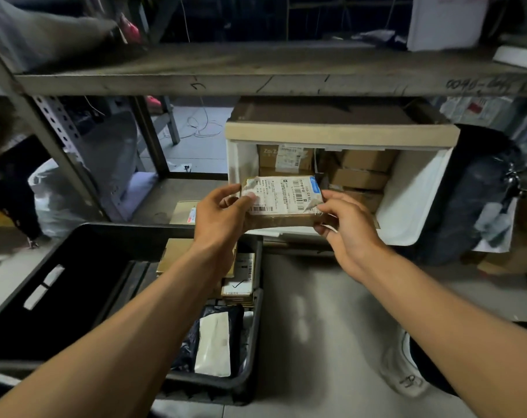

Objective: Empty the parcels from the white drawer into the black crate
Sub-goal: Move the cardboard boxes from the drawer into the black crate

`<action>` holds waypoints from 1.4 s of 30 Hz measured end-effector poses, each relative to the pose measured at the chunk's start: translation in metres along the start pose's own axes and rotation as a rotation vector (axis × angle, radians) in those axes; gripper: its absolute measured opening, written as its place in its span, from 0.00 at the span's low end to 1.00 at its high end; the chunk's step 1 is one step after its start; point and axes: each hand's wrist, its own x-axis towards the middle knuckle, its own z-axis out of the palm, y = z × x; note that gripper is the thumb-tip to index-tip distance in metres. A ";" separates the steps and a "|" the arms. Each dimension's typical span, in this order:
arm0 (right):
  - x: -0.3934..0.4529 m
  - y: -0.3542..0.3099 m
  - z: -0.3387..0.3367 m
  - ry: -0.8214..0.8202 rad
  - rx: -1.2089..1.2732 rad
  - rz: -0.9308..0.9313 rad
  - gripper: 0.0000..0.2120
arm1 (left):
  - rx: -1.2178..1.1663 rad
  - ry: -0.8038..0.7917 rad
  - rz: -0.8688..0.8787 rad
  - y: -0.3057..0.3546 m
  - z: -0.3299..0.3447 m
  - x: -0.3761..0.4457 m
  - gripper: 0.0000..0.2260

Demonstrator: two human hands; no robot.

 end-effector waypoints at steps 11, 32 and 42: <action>0.007 0.011 -0.010 -0.032 -0.177 -0.041 0.27 | 0.105 -0.020 0.002 -0.014 -0.011 0.003 0.18; 0.004 0.009 0.005 -0.013 -0.037 0.009 0.10 | 0.102 0.018 0.012 -0.022 -0.008 0.005 0.13; 0.011 0.004 0.002 -0.102 0.174 0.042 0.16 | -0.030 -0.039 -0.202 -0.025 -0.006 0.009 0.12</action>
